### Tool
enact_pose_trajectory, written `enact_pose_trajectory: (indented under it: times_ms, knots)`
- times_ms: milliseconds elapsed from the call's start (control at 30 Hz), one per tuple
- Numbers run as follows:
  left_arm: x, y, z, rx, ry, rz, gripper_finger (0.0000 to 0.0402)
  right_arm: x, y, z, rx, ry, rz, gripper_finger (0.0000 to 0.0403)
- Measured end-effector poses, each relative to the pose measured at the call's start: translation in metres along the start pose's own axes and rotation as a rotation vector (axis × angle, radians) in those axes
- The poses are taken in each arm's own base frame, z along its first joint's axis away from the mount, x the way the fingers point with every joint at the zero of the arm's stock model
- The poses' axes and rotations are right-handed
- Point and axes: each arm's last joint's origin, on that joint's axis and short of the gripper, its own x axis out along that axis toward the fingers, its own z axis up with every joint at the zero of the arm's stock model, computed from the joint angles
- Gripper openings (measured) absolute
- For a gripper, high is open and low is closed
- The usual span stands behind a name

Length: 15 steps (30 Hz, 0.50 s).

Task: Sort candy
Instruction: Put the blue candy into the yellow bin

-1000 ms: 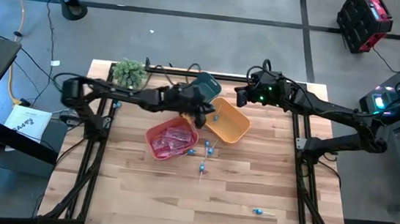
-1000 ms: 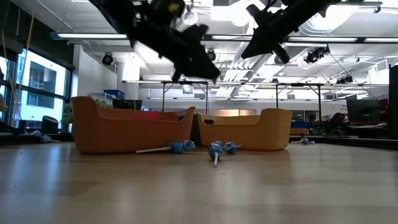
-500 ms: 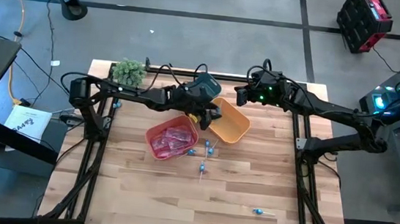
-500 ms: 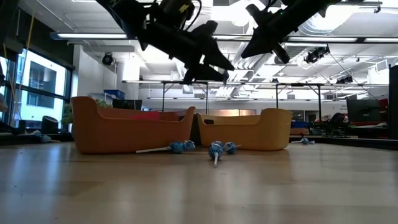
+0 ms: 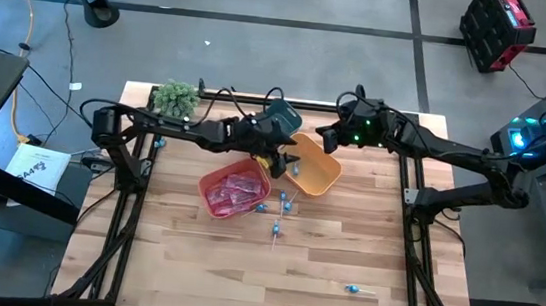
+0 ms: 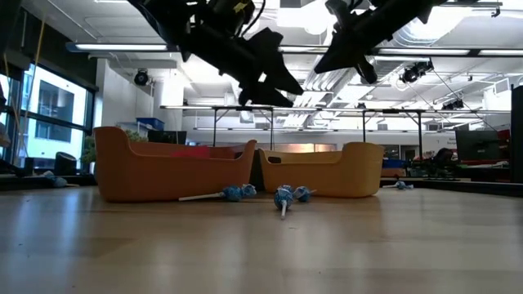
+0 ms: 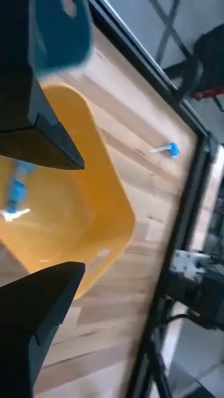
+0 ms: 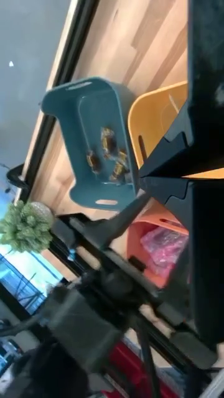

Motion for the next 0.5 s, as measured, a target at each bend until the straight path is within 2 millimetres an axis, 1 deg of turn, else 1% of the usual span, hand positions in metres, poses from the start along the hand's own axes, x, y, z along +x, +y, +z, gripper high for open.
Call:
enact_pose_trajectory:
  times_ms: [67, 133, 200, 267, 333, 367, 433, 500]
  knots:
    - [-0.012, -0.001, 0.005, 0.008, 0.021, 0.009, 0.025, 0.0, 0.001, -0.001, -0.012, 0.003, 0.006, 0.0]
    - [-0.031, 0.001, 0.008, 0.037, 0.075, 0.081, 0.025, 0.0, 0.002, -0.002, -0.027, 0.005, 0.008, 0.0]
    - [-0.054, 0.003, 0.008, 0.064, 0.161, 0.21, 0.025, 0.0, 0.003, -0.002, -0.043, 0.003, 0.003, 0.0]
    - [-0.078, 0.009, 0.004, 0.066, 0.271, 0.373, 0.025, 0.0, 0.003, -0.002, -0.05, 0.002, 0.002, 0.0]
    - [-0.101, 0.018, -0.004, 0.032, 0.378, 0.55, 0.025, 0.0, 0.002, -0.001, -0.051, 0.0, -0.003, 0.0]
    - [-0.11, 0.023, -0.01, 0.001, 0.43, 0.635, 0.025, 0.0, 0.001, -0.001, -0.054, -0.003, -0.007, 0.0]
    - [-0.127, 0.035, -0.028, -0.103, 0.517, 0.776, 0.025, 0.0, 0.001, -0.001, -0.07, -0.005, -0.01, 0.0]
    - [-0.14, 0.046, -0.049, -0.235, 0.576, 0.873, 0.025, 0.0, 0.001, -0.001, -0.073, -0.006, -0.011, 0.0]
